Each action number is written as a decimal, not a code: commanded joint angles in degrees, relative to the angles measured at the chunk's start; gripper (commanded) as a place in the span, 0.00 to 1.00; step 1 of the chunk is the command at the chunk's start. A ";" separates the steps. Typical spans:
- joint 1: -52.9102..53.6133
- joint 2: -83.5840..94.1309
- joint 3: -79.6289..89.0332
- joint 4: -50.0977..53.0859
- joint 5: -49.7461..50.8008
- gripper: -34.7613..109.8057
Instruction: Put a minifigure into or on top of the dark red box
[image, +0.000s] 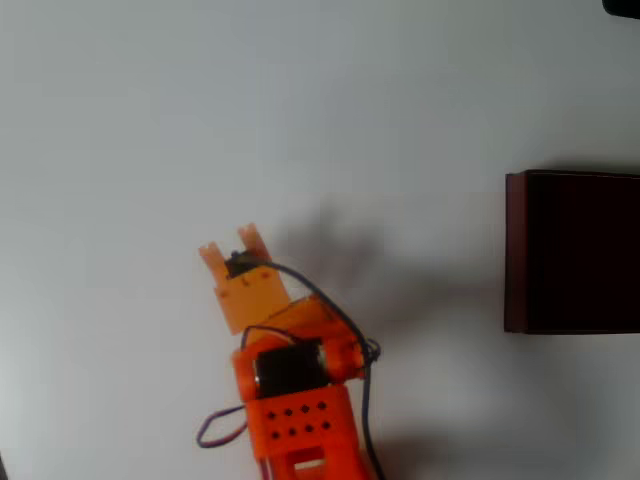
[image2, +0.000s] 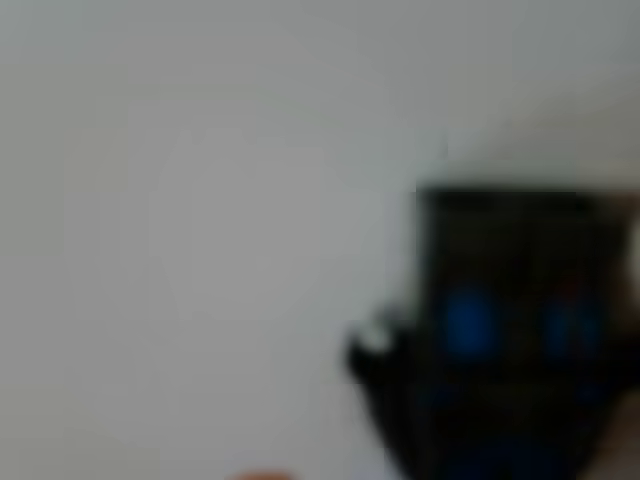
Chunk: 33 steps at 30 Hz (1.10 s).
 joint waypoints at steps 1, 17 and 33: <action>-0.18 2.46 1.23 -0.53 3.08 0.39; -1.23 -2.55 -0.88 -0.70 4.92 0.40; 0.70 -3.78 0.00 -2.37 4.66 0.33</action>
